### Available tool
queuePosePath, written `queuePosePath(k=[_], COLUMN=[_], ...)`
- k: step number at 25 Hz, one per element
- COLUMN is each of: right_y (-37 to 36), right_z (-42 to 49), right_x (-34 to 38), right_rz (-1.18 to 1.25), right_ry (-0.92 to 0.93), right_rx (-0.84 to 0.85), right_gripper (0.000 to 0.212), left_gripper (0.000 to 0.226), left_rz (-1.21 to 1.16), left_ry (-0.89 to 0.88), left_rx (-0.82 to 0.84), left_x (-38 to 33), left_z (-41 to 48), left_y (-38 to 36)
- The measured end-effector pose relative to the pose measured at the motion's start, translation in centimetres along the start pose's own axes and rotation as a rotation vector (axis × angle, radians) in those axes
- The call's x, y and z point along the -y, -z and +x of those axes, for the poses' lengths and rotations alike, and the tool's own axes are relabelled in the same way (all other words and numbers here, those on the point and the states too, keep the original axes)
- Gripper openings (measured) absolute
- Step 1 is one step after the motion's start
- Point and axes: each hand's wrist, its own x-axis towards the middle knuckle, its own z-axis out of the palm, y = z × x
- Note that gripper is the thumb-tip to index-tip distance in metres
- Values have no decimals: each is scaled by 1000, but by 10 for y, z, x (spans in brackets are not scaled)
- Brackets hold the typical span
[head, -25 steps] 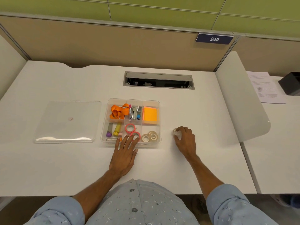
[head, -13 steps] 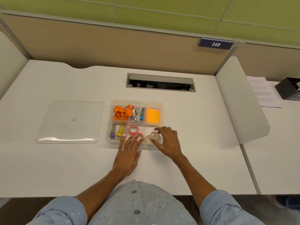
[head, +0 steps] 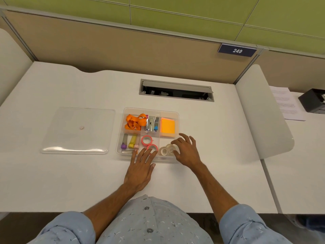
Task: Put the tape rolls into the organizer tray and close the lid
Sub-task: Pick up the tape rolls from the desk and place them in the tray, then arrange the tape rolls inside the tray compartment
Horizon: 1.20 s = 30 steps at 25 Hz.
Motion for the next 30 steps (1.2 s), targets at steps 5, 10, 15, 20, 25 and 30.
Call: queuePosePath(k=[5,10,15,20,25,30], right_y=[13,17,22,30,4,-19], right_z=[17,26,32,43,41,47], right_x=[-2,2,4,11,36,50], right_rz=[-130,-166,-134,-115,-25,-52], right_ry=[64,106,101,59,-130,-229], right_rx=[164,222,213,71,-31,-65], right_gripper=[51,49,49,53,57,60], left_gripper=[63,63,64,64,65,65], left_rz=[1,5,5,6,15,16], left_ry=[5,1,-3,-9,-17,-1], left_rx=[13,17,3,-16,-36,-41], left_x=[0,1,1,1,1,1], left_z=[0,1,0,0,0,1], left_y=[1,1,2,0,-3,0])
